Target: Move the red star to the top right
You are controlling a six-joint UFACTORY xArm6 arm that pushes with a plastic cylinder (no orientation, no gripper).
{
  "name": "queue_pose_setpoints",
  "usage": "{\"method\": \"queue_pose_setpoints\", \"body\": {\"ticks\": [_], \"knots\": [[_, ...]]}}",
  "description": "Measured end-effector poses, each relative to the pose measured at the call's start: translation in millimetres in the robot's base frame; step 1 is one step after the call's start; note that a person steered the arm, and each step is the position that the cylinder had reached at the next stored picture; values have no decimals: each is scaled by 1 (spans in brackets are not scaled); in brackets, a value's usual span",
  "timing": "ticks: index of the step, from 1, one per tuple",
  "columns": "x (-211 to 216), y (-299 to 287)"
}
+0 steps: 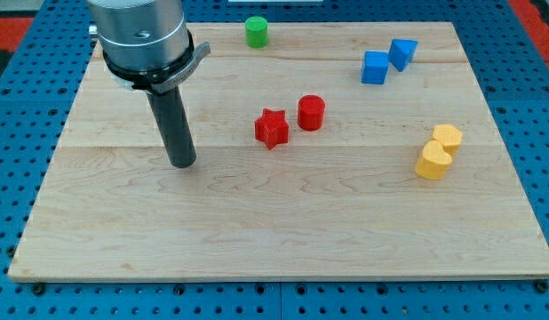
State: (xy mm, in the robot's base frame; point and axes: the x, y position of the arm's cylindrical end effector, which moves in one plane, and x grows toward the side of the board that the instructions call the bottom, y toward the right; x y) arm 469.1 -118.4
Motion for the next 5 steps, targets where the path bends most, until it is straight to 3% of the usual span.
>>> {"method": "queue_pose_setpoints", "body": {"ticks": [1,3,5], "knots": [[0,9],[-19,94],[-117,111]]}}
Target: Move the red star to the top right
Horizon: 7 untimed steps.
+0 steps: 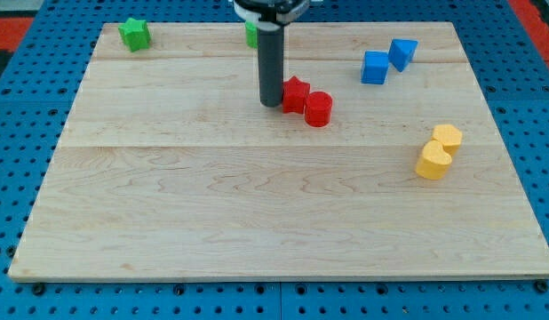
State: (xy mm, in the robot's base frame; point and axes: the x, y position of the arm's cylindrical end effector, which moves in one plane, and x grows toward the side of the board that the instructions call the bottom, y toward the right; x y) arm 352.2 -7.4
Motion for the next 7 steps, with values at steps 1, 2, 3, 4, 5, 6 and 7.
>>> {"method": "queue_pose_setpoints", "body": {"ticks": [1,2,3,4,5,6,7], "knots": [[18,-34],[16,0],[36,33],[37,43],[-5,45],[-56,52],[-67,45]]}}
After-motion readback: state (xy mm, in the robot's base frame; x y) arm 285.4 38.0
